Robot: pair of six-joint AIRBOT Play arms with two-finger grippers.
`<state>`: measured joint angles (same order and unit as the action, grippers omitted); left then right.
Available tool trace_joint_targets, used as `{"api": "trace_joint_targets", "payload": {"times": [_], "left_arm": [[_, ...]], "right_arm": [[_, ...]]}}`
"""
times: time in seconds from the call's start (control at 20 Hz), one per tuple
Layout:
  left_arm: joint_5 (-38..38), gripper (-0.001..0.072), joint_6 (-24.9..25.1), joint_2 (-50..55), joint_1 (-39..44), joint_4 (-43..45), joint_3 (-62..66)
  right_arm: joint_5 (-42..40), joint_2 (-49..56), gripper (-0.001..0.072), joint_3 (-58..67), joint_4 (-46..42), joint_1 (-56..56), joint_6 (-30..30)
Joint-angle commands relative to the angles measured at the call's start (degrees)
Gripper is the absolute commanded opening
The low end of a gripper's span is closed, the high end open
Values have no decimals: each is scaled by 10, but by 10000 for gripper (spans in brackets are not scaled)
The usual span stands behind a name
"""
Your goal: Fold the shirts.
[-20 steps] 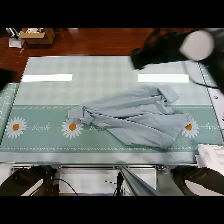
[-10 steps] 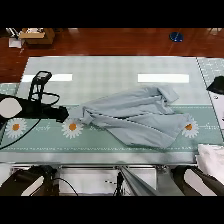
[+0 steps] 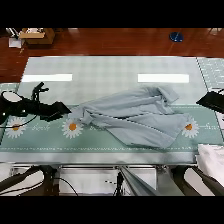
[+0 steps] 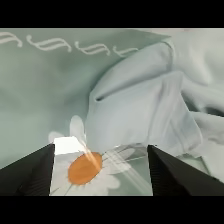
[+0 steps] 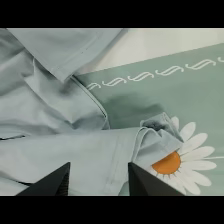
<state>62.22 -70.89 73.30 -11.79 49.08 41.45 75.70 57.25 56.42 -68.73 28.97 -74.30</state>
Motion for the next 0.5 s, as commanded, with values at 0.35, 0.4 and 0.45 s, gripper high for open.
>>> {"api": "trace_joint_targets", "payload": {"times": [0.35,0.4,0.45], "left_arm": [[-12,28,103,121,25,-187,1],[0,27,105,121,25,-187,2],[16,27,118,120,24,-187,6]], "right_arm": [[51,-1,465,-7,-23,3,2],[78,-2,466,-17,-42,7,3],[93,-11,466,-40,-39,18,3]]}}
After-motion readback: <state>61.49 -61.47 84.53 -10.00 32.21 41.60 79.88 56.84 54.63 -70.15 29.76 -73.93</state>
